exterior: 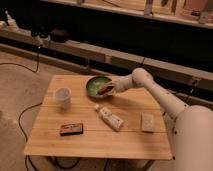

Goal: Place the pepper in the ceramic bowl

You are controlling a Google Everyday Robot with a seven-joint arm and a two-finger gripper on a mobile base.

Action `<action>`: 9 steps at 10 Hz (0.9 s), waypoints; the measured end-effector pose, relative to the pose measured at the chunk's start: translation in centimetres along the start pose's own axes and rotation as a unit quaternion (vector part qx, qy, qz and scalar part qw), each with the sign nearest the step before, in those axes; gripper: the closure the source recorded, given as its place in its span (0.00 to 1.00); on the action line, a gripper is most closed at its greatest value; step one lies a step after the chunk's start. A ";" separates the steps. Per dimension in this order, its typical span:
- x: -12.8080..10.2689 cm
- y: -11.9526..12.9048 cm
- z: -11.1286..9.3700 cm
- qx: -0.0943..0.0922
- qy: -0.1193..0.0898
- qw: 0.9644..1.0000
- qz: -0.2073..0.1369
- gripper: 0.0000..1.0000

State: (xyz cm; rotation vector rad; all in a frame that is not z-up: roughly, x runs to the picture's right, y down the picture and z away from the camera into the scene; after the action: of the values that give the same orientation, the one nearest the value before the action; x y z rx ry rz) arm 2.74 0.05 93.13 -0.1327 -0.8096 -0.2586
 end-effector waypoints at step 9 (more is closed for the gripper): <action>0.6 -4.4 -0.7 -0.025 0.025 0.999 -0.015 0.55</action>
State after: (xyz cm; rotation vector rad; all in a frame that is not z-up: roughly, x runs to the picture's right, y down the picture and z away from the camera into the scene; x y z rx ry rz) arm 2.41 -4.49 93.20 -0.1609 -0.7570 -0.3087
